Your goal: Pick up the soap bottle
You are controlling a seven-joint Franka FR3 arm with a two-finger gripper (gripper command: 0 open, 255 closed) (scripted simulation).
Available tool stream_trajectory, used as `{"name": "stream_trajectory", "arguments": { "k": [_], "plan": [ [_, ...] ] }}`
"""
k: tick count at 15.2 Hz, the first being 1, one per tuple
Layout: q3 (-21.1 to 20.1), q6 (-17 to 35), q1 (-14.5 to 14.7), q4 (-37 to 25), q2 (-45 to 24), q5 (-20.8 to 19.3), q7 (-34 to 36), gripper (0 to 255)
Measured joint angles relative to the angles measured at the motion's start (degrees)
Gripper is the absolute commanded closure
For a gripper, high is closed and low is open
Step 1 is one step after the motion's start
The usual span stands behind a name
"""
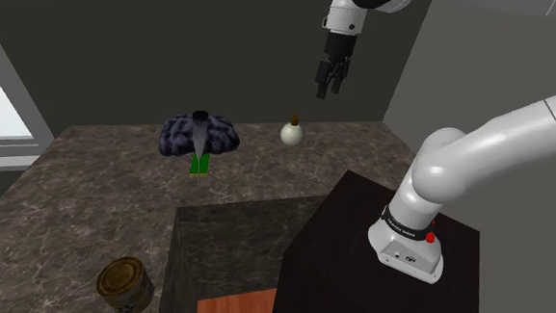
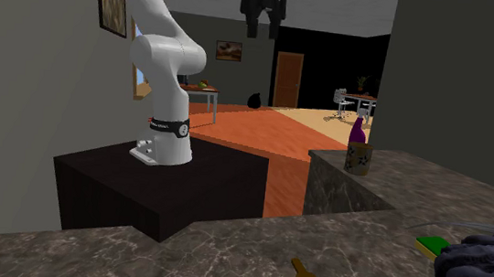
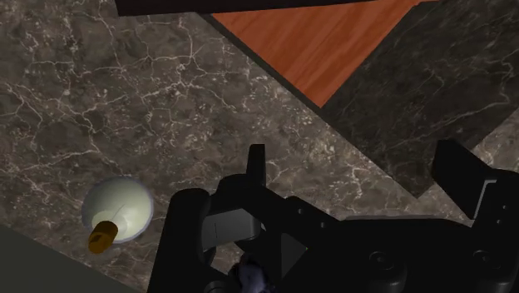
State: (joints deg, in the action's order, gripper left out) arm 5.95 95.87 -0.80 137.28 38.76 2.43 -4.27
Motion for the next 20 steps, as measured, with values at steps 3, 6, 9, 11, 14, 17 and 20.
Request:
{"name": "stream_trajectory", "arguments": {
  "k": [3,6,9,11,14,17,20],
  "plan": [
    [2.3,4.4,-0.7,0.6,-4.0,-1.5,-3.2,0],
    [4.5,8.5,-1.0,-0.3,-9.3,-2.4,-6.3,0],
    [6.9,12.1,-1.6,-1.5,-14.3,-3.2,-9.8,0],
    [8.2,14.5,-1.7,-3.0,-18.3,-3.2,-11.8,0],
    [10.1,18.2,-1.9,-5.5,-24.7,-2.8,-15.2,0],
    [11.8,20.8,-2.3,-9.0,-31.1,-1.7,-18.7,0],
    [13.3,23.1,-3.0,-12.9,-37.7,-0.1,-22.6,0]
  ]
}}
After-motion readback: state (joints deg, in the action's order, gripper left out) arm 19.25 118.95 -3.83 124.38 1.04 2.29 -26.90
